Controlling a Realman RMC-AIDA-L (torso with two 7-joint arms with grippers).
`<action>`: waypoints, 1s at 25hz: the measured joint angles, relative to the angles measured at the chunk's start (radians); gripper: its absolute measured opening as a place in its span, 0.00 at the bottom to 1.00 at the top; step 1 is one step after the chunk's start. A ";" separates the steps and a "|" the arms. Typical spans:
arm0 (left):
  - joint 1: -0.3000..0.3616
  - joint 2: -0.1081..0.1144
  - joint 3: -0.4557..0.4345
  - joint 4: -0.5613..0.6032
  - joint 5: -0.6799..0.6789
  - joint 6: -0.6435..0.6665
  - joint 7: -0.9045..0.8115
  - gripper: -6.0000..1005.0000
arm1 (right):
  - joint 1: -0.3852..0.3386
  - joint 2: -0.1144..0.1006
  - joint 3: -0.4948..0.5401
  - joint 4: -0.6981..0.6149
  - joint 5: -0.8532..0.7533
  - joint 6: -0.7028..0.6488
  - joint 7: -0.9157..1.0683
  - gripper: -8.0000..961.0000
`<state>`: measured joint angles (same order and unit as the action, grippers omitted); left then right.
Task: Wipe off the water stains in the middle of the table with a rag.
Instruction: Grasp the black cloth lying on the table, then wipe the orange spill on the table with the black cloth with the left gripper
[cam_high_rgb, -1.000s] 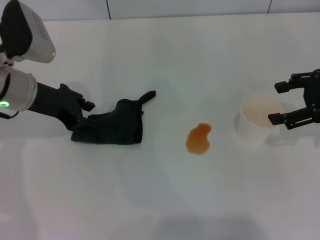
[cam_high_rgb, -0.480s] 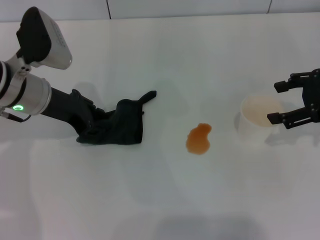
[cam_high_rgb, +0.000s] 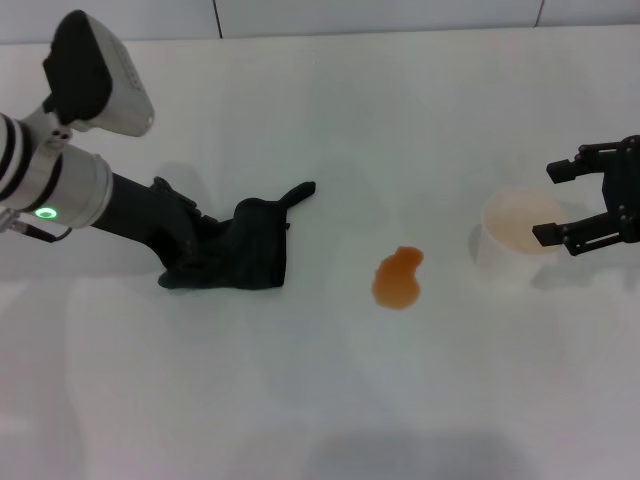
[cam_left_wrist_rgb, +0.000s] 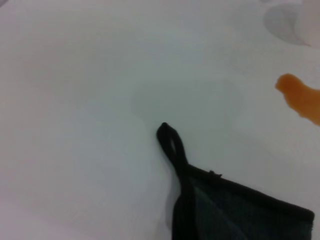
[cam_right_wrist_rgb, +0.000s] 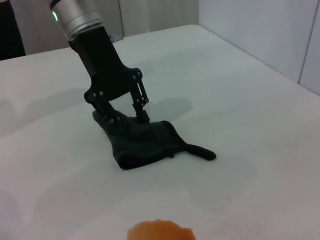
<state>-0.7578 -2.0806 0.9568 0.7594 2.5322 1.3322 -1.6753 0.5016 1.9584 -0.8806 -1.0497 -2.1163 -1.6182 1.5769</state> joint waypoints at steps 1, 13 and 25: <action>0.000 0.000 0.010 0.000 -0.004 0.000 0.000 0.42 | 0.000 0.000 0.000 0.000 0.000 0.000 0.000 0.91; -0.002 0.001 0.026 -0.022 -0.011 -0.005 -0.001 0.37 | 0.006 -0.001 0.000 0.001 -0.001 0.015 0.000 0.91; -0.008 0.000 0.028 -0.023 -0.024 -0.025 -0.009 0.09 | 0.008 -0.001 0.000 -0.002 0.003 0.020 0.001 0.91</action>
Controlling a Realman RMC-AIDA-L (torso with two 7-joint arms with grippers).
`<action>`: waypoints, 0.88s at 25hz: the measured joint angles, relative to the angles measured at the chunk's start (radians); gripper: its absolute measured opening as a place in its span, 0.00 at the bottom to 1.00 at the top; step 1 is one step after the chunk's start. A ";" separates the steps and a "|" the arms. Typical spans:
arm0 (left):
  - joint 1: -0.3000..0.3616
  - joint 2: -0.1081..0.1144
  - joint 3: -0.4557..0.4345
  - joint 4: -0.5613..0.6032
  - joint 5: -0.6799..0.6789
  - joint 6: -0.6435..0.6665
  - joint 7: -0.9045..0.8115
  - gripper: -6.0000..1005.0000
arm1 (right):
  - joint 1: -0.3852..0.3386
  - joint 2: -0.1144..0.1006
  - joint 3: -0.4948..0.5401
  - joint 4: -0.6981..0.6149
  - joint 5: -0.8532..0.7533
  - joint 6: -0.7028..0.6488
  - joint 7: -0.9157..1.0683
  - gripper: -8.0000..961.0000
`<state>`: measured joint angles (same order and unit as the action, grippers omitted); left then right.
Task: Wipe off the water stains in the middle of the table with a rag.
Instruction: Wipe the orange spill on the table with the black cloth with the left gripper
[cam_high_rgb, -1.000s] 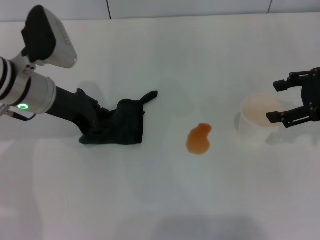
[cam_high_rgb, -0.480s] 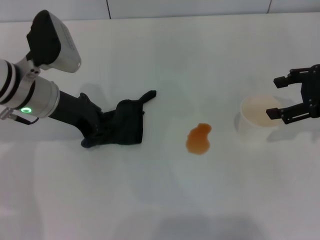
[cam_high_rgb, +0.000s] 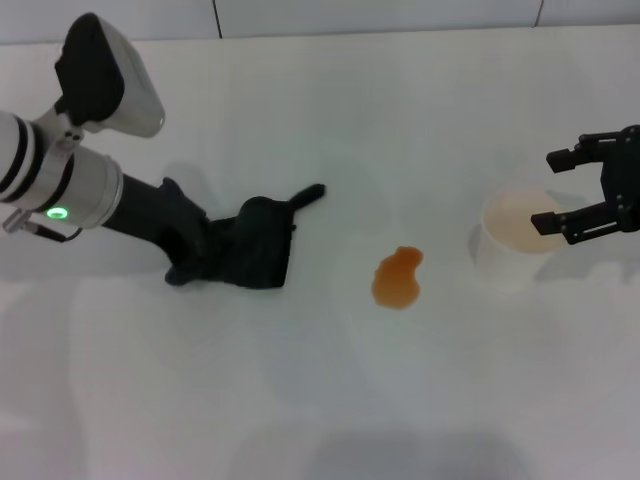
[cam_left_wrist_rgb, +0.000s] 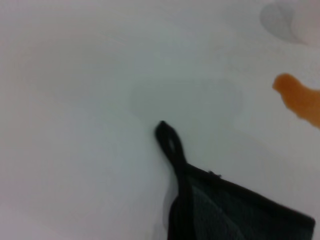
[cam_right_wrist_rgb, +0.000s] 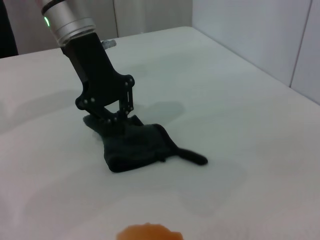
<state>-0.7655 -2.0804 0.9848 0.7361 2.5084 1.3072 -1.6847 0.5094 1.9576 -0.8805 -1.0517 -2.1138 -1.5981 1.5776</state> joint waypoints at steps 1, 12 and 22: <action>-0.006 0.000 0.000 0.000 -0.008 -0.001 -0.003 0.08 | 0.000 0.000 0.000 0.000 0.001 0.000 0.000 0.91; -0.109 -0.003 0.013 -0.104 -0.157 -0.136 -0.066 0.08 | -0.002 0.011 0.000 0.002 0.003 0.001 -0.002 0.91; -0.254 -0.009 0.196 -0.299 -0.331 -0.333 -0.098 0.08 | -0.001 0.024 0.000 0.002 -0.001 0.007 -0.025 0.91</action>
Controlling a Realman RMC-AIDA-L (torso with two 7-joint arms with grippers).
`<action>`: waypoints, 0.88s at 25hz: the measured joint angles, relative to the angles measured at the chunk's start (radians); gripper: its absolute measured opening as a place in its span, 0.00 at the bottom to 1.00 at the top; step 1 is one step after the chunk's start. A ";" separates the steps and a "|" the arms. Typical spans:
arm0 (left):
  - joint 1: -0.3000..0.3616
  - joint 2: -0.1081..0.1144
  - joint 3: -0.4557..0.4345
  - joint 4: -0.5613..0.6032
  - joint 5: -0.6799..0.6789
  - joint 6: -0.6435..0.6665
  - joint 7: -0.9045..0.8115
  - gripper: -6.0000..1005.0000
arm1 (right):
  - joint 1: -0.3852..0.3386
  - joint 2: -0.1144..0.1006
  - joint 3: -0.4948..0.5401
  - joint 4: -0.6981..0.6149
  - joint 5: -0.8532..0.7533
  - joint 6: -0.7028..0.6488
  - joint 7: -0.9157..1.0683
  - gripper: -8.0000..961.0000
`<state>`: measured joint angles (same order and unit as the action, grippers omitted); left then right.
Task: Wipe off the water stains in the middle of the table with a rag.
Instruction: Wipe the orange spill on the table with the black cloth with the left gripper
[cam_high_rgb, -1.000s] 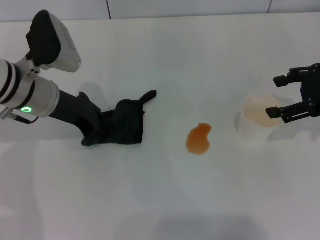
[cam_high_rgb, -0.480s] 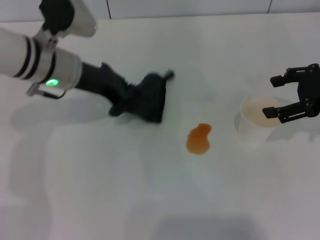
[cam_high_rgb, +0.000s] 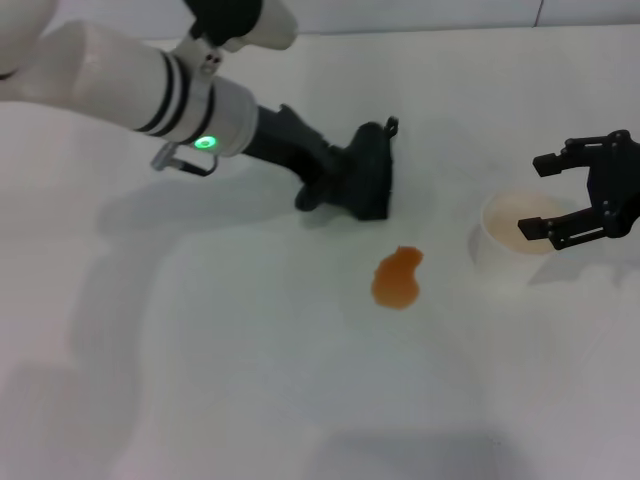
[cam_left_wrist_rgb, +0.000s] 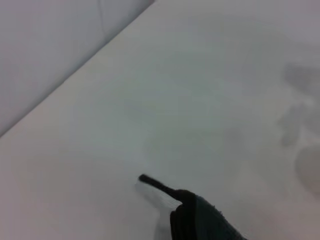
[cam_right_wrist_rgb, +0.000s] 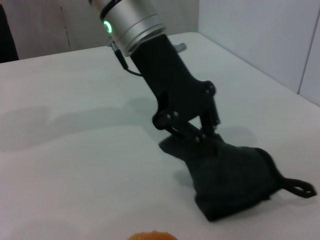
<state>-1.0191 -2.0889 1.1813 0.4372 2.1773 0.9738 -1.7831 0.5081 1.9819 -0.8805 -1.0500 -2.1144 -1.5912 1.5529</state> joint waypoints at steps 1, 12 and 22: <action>-0.004 0.000 0.024 0.000 -0.024 -0.005 0.000 0.08 | 0.000 0.000 0.000 0.000 0.000 0.000 -0.002 0.91; -0.011 -0.002 0.322 -0.001 -0.182 0.025 -0.044 0.08 | -0.001 -0.006 0.000 -0.008 -0.002 0.003 0.001 0.91; -0.001 -0.001 0.325 0.011 -0.202 0.204 -0.002 0.08 | 0.011 -0.010 0.003 -0.007 -0.012 0.015 0.003 0.91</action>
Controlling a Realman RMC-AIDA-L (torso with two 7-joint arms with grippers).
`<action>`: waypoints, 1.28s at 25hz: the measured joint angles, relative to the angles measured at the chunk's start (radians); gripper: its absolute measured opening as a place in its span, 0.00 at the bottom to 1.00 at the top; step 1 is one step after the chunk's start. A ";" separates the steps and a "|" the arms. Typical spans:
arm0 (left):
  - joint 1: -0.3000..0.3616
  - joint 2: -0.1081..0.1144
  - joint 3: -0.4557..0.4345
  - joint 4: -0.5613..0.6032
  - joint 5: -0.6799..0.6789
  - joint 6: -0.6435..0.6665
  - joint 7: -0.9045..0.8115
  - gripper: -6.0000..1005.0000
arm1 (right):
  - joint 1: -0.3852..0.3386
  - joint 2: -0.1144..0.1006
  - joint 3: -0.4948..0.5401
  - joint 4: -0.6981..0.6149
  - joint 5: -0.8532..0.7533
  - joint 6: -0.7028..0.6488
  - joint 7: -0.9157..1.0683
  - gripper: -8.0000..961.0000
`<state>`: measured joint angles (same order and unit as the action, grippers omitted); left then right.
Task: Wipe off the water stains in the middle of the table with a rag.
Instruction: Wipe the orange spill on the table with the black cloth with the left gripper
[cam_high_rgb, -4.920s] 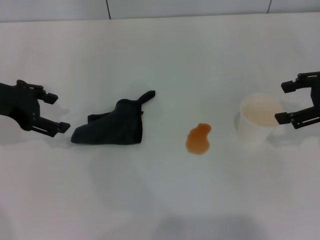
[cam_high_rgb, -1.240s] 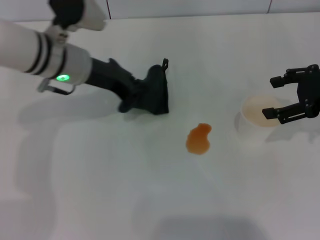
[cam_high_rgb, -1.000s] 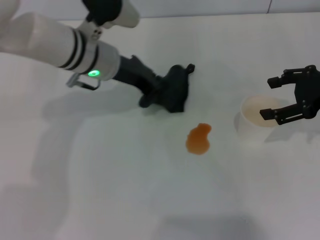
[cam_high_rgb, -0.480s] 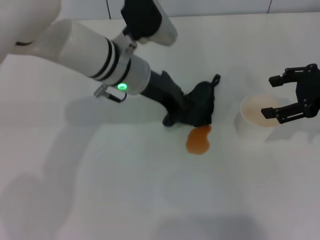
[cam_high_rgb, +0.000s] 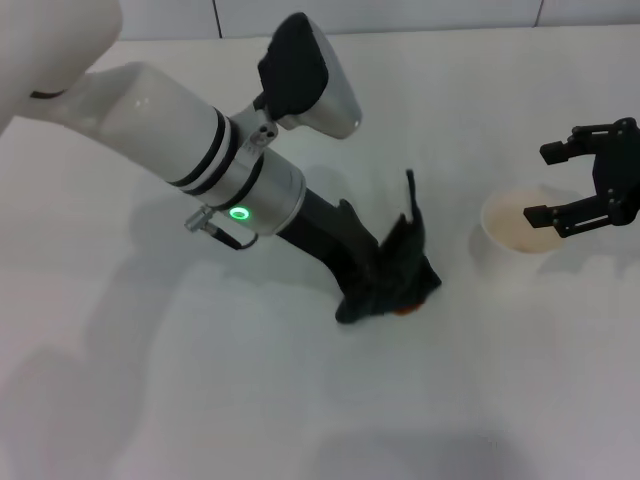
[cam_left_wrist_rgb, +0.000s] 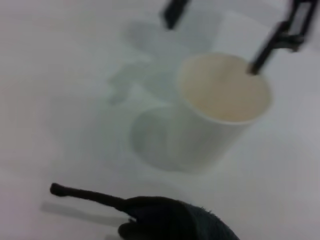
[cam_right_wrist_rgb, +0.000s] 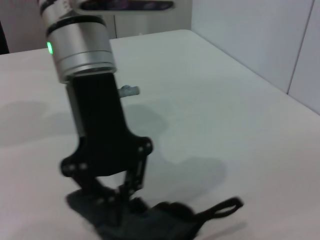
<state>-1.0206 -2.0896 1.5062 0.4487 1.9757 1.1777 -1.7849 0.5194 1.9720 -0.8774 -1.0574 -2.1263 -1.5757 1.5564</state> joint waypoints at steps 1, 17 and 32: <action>0.000 0.000 0.002 0.004 -0.008 0.025 0.011 0.08 | 0.000 0.000 -0.001 0.001 0.000 0.002 0.000 0.91; 0.052 0.006 0.031 0.041 -0.024 -0.115 -0.037 0.08 | 0.004 0.010 -0.003 0.008 0.000 0.011 0.001 0.91; 0.064 0.007 -0.008 0.024 0.003 -0.274 -0.062 0.08 | -0.002 0.015 -0.016 0.008 0.000 0.008 0.001 0.91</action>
<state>-0.9568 -2.0822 1.4981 0.4727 1.9785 0.9034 -1.8465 0.5173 1.9868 -0.8932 -1.0491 -2.1265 -1.5681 1.5570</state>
